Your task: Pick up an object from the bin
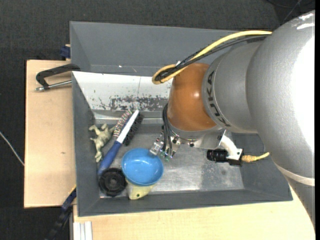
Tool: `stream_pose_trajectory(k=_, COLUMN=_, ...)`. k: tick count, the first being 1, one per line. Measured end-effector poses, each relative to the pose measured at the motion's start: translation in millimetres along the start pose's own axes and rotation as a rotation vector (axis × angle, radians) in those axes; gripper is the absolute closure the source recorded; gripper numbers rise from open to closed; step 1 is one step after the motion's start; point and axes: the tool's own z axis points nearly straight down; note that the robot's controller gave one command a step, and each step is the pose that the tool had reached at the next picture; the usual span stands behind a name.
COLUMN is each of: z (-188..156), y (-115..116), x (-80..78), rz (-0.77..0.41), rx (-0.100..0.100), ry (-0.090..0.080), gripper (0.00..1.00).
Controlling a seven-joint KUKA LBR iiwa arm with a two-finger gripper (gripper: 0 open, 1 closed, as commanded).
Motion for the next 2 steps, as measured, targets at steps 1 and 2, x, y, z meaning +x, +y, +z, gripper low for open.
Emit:
stream_pose_trajectory(k=1, z=-44.8, y=1.9, x=-1.1, rz=-0.002, rx=-0.002, ry=-0.001, gripper=1.0)
stream_pose_trajectory(k=2, z=-47.8, y=2.9, x=-1.5, rz=-0.004, rx=0.001, ry=0.001, gripper=1.0)
